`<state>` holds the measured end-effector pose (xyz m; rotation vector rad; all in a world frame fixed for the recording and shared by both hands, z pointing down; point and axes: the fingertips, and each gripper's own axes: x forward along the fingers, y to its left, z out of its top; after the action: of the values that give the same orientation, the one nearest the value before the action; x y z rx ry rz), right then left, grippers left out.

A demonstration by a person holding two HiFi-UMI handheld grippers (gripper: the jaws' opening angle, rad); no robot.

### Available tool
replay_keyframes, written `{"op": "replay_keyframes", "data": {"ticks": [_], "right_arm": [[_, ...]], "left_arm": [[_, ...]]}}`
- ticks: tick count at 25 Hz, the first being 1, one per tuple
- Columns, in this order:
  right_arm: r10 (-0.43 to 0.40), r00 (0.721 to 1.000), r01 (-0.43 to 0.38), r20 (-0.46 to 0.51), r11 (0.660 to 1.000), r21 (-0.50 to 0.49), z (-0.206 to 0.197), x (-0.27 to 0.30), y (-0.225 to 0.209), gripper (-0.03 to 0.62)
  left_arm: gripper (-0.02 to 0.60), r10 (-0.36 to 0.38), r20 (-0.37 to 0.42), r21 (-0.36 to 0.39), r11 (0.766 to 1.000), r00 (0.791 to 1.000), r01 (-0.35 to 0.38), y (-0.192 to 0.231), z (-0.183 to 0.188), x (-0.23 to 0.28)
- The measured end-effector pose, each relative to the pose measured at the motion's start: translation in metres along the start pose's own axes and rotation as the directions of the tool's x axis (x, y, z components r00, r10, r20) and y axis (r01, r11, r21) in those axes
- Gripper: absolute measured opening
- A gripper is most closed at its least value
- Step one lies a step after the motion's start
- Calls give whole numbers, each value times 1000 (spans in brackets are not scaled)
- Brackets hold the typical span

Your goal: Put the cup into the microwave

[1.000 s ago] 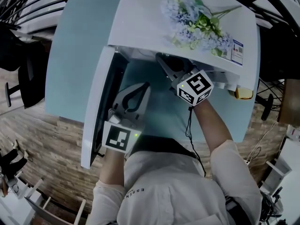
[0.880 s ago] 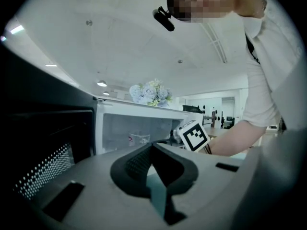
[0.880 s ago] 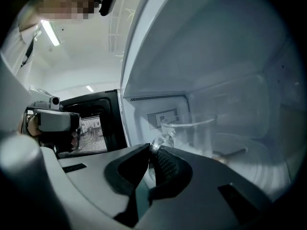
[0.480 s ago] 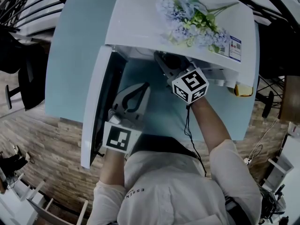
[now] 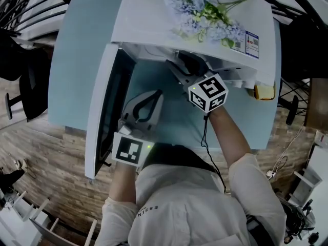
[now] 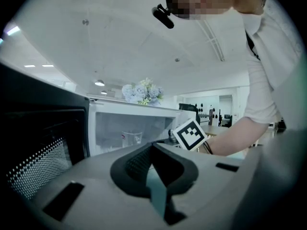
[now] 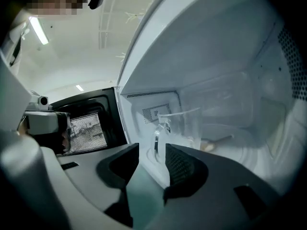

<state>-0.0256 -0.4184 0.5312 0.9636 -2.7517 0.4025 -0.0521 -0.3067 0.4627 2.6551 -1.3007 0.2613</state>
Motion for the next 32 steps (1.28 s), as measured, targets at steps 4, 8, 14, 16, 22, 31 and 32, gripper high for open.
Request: {"op": "replay_keyframes", "data": {"ticks": [4, 8, 14, 16, 22, 31, 32], "right_arm": [[-48, 999, 48, 23, 999, 5, 5, -20, -1, 164], [-45, 997, 45, 69, 999, 10, 20, -46, 13, 164], [-73, 990, 74, 123, 997, -7, 44, -95, 36, 82], [-83, 987, 83, 137, 997, 5, 51, -110, 45, 54], [-66, 981, 68, 181, 998, -2, 70, -149, 75, 15], [-107, 959, 124, 264, 991, -50, 101, -212, 107, 15], [-111, 956, 130, 272, 990, -55, 104, -217, 109, 15]], "left_arm": [[2, 1, 9, 9, 1000, 1000, -1, -11, 3, -6], [2, 8, 28, 13, 1000, 1000, -8, -22, 12, -17], [2, 15, 55, 53, 998, 998, -18, -44, 31, -36], [2, 18, 68, 55, 998, 998, -22, -51, 39, -43], [2, 40, 100, 74, 996, 994, -47, -68, 62, -61], [2, 66, 121, 130, 988, 990, -82, -86, 91, -83], [2, 69, 124, 138, 987, 990, -86, -86, 93, -85]]}}
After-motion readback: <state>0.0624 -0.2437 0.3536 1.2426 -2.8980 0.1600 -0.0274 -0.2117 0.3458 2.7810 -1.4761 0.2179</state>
